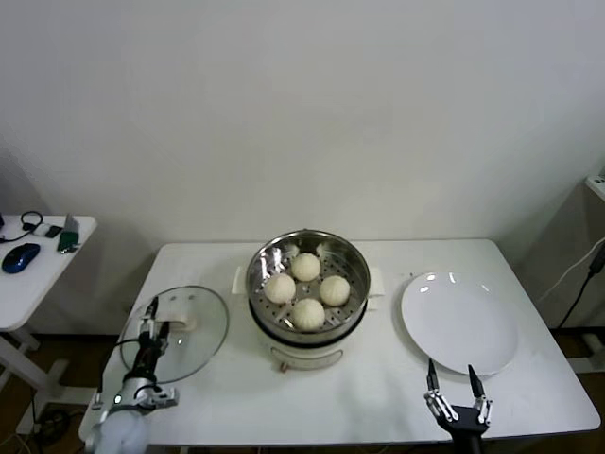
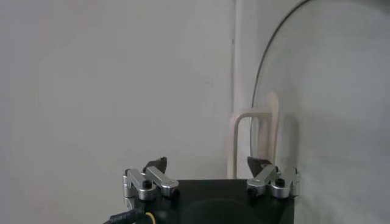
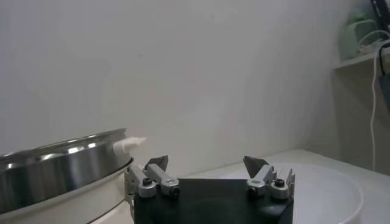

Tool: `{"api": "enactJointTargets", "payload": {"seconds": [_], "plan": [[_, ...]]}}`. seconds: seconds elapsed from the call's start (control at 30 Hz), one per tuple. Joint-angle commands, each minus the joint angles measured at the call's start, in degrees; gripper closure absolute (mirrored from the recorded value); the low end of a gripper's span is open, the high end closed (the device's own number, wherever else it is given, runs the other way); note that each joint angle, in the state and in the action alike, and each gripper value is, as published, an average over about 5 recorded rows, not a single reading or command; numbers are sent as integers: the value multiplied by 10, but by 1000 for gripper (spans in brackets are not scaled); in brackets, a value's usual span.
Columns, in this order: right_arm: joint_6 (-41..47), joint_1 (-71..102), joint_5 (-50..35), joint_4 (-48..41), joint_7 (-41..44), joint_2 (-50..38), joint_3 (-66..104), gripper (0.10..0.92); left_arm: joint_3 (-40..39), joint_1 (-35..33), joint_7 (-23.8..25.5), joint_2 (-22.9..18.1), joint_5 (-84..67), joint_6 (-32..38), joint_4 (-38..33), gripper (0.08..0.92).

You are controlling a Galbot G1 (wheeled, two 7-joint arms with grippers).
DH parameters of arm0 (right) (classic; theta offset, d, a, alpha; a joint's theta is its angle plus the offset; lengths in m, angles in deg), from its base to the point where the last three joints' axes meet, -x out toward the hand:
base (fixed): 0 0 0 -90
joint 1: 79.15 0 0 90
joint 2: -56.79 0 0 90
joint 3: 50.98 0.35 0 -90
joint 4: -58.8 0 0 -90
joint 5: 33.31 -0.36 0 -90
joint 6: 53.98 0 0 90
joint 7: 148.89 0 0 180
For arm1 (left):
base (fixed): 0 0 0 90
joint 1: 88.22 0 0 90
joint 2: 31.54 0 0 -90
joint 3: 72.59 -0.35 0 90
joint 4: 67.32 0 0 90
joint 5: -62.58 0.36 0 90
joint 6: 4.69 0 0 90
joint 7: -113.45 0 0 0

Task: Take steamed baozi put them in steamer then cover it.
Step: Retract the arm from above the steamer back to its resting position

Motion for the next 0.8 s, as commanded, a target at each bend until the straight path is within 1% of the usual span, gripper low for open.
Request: {"api": "enactJointTargets", "payload": {"seconds": [0.03,0.1,0.67,0.8], "plan": [[-3,3,1,-3,1,0,0,203,-4,11,9,-2,4,-7,11,198],[-4,2,1,-5,1,0,0,203,-4,10,11,-4,5,-8,10,236],[-12,-3,2,-15,1,3,0,203,-4,8,14,-11,12,-14,7,727],[-13,-4,3,-14,1,4,1,203,-5,5,13,-11,3,-13,-12,831]]}}
